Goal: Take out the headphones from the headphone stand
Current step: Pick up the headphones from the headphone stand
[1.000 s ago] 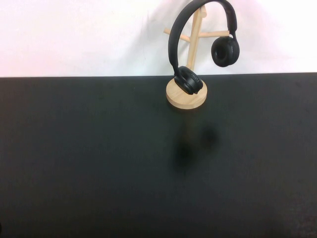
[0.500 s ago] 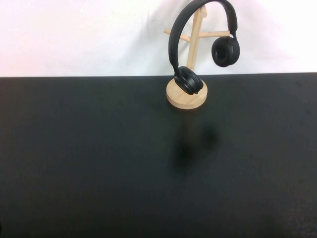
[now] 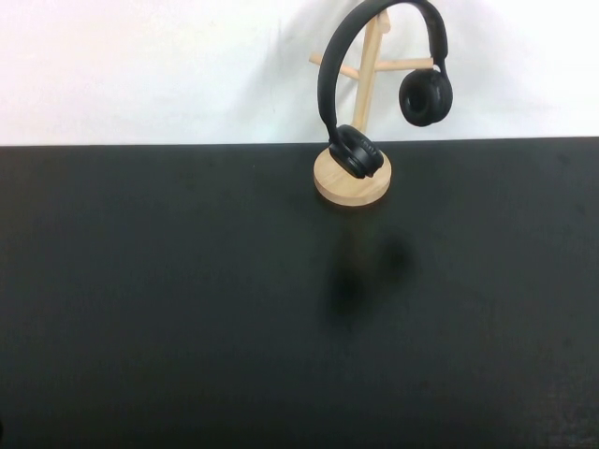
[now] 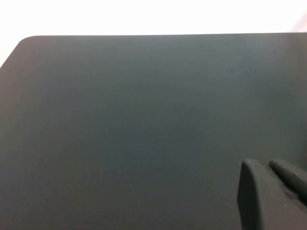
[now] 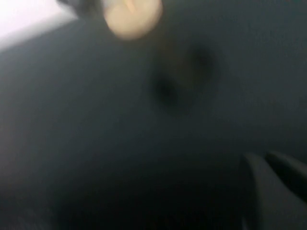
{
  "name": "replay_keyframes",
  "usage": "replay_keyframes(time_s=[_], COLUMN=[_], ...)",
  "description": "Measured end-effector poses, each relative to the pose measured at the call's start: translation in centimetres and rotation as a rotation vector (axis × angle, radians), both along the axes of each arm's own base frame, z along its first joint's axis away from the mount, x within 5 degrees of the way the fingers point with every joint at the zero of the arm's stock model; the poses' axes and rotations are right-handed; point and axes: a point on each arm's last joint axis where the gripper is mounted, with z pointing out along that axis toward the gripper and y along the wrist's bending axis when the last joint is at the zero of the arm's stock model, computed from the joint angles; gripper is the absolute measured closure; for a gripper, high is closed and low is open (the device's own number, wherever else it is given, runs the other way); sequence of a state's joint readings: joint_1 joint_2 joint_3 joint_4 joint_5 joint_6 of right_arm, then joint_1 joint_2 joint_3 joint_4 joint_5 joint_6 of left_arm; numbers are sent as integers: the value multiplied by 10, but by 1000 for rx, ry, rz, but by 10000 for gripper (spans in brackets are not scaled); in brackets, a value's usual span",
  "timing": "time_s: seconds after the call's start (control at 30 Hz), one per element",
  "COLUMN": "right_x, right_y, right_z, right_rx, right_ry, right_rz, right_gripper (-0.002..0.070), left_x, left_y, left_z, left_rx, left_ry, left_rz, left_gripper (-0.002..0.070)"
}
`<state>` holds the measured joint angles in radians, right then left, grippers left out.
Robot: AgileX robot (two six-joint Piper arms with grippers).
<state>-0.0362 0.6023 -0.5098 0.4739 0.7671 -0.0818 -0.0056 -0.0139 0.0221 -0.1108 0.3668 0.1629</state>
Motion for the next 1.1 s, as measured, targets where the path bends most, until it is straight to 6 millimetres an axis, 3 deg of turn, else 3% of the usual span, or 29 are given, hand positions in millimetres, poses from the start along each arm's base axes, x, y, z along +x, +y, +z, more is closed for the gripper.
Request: replay_keyframes(time_s=[0.17,0.3,0.53,0.67,0.87,1.1], right_x=[45,82,138,167,210,248], right_y=[1,15,76,111,137,161], right_z=[16,35,62,77,90,94], right_rx=[-21,3,92,112,259,324], right_ry=[61,28,-109,-193,-237,-246], right_rz=[66,160,280,315,247,249], right_gripper=[676,676,664,514,291,272], left_x=[0,0,0,0,0,0], left_y=[0,0,0,0,0,0], left_z=[0,0,0,0,0,0], left_rx=[0,0,0,0,0,0], left_ry=[0,0,0,0,0,0], left_rz=[0,0,0,0,0,0], left_gripper=[675,675,675,675,675,675])
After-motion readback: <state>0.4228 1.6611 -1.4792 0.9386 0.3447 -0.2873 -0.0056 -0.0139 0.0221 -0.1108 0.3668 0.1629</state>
